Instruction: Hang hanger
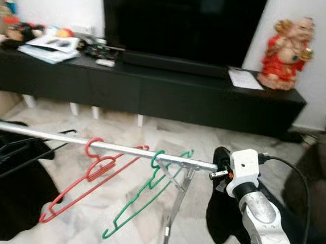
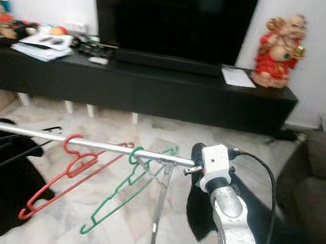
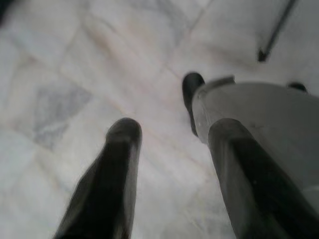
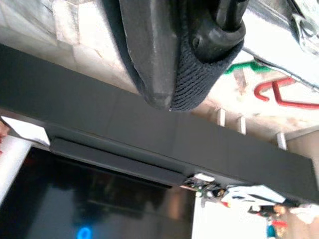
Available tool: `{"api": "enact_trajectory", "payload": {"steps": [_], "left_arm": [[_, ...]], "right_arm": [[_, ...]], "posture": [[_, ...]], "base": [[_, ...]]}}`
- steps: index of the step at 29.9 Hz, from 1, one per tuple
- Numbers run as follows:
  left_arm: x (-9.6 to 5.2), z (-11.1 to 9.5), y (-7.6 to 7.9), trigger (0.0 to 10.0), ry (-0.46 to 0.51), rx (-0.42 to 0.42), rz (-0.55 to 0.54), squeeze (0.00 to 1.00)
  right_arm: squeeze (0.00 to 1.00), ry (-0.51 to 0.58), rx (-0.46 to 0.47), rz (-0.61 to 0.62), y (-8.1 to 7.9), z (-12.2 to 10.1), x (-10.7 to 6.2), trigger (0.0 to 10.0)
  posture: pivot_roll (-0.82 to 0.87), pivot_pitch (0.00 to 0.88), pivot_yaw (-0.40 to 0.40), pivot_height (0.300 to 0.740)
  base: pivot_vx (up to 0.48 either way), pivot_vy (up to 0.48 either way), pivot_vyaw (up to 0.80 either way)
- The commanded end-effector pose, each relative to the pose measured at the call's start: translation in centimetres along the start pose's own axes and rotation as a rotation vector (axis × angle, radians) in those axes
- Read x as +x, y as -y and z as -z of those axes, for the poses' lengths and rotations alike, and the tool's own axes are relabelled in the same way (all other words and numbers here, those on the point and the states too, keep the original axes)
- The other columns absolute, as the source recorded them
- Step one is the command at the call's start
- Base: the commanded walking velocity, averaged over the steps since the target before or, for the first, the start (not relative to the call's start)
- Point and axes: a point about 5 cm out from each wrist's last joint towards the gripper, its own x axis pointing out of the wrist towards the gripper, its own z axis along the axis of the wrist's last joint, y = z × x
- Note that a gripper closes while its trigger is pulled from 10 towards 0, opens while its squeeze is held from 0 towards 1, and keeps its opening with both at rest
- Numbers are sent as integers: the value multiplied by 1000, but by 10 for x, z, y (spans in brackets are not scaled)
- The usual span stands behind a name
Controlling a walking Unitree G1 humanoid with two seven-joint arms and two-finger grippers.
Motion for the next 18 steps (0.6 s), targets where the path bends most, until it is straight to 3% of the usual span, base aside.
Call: {"api": "enact_trajectory", "payload": {"steps": [1, 2, 3, 5, 9, 12, 13, 14, 18], "left_arm": [[-1, 6, 3, 10000, -25, 6, 15, 0], [-1, 6, 3, 10000, -25, 5, 15, 0], [-1, 6, 3, 10000, -24, 5, 16, 0], [-1, 6, 3, 10000, -24, 4, 17, 0], [-1, 5, 3, 10000, -23, 4, 19, 0], [-1, 5, 4, 10000, -20, 1, 21, 0], [-1, 5, 3, 10000, -20, 2, 22, 0], [-1, 5, 3, 10000, -20, 2, 22, 0], [-1, 5, 3, 10000, -21, 5, 23, 0]], "right_arm": [[0, -117, -17, -23, -5, 18, -2, 10000], [0, -139, -20, -19, -4, 21, -3, 10000], [0, -195, -106, -27, -1, 30, -6, 10000], [0, -219, -180, -35, 1, 34, -8, 10000], [0, -285, -169, -48, 3, 44, -12, 10000], [0, -190, -179, 135, 22, 30, -10, 10000], [0, -97, -124, 241, 32, 15, -8, 10000], [0, -97, -124, 241, 32, 15, -8, 10000], [0, 76, 28, 474, 54, -13, -13, 10000]], "posture": [[-24, 7, -28, 740], [-24, 7, -28, 740], [-23, 9, -27, 740], [-23, 9, -27, 740], [-27, 9, -29, 740], [-24, 11, -26, 740], [-31, 11, -23, 740], [-31, 11, -23, 740], [-36, 10, -23, 740]], "base": [[0, 0, 0], [0, 0, 0], [0, 0, 0], [0, 0, 0], [0, 0, 0], [0, 0, 0], [0, 0, 0], [0, 0, 0], [0, 0, 0]]}}
